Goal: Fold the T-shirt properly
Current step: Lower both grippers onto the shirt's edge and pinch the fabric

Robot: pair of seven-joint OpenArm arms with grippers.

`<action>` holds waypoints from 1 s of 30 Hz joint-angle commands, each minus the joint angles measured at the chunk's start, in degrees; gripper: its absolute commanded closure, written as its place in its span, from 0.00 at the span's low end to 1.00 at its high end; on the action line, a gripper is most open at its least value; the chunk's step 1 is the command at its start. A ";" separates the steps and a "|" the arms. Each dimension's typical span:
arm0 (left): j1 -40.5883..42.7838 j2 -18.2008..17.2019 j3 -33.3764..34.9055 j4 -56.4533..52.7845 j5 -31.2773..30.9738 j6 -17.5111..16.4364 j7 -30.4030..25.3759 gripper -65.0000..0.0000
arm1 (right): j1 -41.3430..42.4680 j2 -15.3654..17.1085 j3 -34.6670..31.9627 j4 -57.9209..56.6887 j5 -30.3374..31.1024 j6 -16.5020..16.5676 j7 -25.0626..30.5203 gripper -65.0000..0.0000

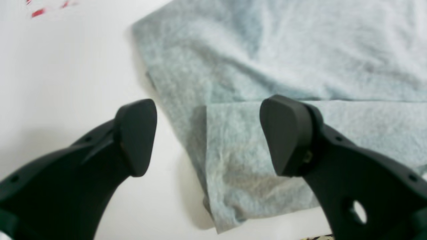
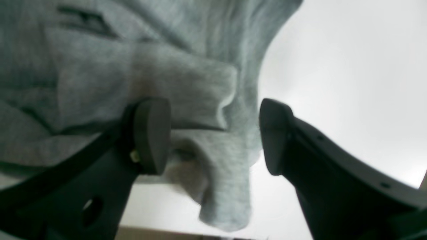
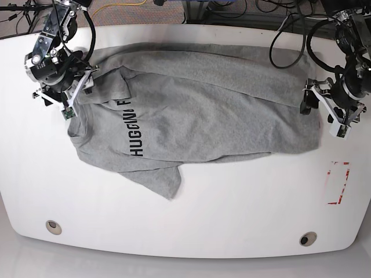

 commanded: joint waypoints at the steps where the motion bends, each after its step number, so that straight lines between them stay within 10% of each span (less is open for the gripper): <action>1: -0.48 -0.94 -0.35 0.81 -0.84 0.03 -1.09 0.25 | -1.42 0.55 -0.42 1.18 0.23 -0.07 -1.35 0.39; 23: -0.40 -0.85 -0.35 0.81 -0.84 0.03 -1.09 0.25 | -1.59 -1.65 -0.42 1.26 -6.89 -0.07 7.00 0.40; 30: -0.13 -1.02 -0.35 0.81 -0.84 0.03 -1.09 0.25 | -6.25 0.99 3.00 1.53 -6.72 -0.07 7.00 0.70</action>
